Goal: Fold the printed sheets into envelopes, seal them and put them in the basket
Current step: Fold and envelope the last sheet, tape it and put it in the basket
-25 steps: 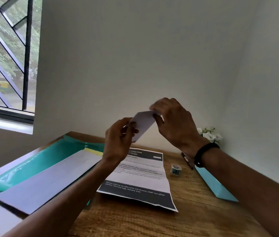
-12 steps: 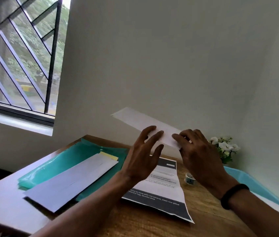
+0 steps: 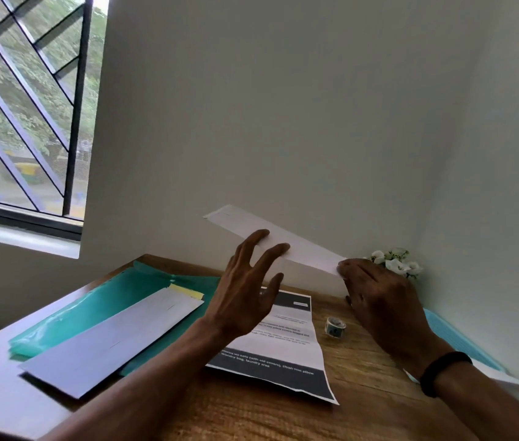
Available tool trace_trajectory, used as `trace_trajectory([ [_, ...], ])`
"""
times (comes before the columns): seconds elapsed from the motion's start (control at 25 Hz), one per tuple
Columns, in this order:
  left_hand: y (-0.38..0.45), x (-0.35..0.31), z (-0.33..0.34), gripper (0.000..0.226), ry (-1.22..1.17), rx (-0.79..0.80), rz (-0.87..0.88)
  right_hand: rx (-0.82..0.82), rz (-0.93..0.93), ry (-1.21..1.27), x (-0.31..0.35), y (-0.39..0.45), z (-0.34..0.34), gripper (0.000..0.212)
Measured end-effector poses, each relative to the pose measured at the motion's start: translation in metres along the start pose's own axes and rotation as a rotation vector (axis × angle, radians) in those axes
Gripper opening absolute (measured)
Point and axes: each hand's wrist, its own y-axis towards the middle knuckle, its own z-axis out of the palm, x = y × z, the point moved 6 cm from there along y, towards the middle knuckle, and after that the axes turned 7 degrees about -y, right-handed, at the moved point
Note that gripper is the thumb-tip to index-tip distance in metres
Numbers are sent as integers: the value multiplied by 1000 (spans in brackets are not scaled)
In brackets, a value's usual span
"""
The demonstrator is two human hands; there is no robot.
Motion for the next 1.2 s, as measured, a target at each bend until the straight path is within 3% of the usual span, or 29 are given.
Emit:
trace_trajectory([
  [0.32,26,-43,19,80,-55,48,101,-22,316,101,-65,-28,-47,8],
  [0.52,27,-125,75,72,27,135,237,-12,854,329,-135,-73,-84,11],
  [0.64,12,-163,118,62,73,187,264,-59,1229,666,-152,-107,-94,12],
  [0.76,0,-198,145,44,1,140,264,-111,1495,932,-151,-141,-104,28],
  [1.0,-5,-225,159,14,-76,28,340,-102,1646,1101,-143,-183,-110,28],
  [1.2,-13,-221,166,16,-82,75,307,-49,1683,1065,-141,-193,-103,36],
])
